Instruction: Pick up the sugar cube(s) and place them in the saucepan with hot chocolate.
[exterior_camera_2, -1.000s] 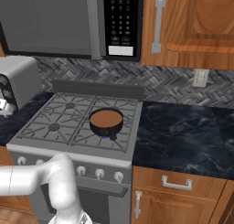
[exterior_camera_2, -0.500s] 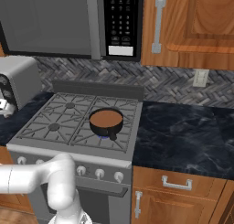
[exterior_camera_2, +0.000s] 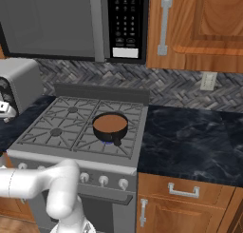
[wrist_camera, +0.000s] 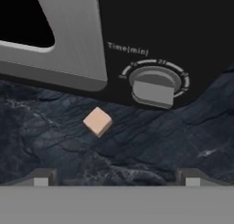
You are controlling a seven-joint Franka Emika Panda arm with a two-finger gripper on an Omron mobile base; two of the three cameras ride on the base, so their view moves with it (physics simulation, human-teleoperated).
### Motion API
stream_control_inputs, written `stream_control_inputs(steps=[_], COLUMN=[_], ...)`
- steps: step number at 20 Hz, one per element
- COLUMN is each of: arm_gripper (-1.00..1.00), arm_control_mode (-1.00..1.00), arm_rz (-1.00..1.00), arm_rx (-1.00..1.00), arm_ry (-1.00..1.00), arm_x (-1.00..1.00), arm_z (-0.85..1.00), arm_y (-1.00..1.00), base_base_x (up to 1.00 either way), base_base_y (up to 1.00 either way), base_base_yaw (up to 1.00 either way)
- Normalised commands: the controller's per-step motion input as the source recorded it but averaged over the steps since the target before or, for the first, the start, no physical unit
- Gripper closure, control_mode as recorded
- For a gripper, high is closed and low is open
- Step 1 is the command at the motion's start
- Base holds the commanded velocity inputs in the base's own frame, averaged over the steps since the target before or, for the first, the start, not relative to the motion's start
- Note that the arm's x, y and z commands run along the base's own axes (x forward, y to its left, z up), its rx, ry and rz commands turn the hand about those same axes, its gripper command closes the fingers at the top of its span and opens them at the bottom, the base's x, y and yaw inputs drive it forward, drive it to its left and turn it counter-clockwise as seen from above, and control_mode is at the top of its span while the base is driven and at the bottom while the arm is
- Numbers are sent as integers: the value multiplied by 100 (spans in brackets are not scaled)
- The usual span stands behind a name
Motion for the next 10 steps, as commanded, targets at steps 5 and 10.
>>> stream_control_inputs(steps=[5,10], arm_gripper=[-100,-100], arm_control_mode=[-100,-100], arm_rz=[0,0], arm_rx=[0,0], arm_ry=[0,0], arm_x=[19,16], arm_z=[-18,-22], arm_y=[16,16], base_base_x=[0,0], base_base_y=[0,0], base_base_yaw=[0,0])
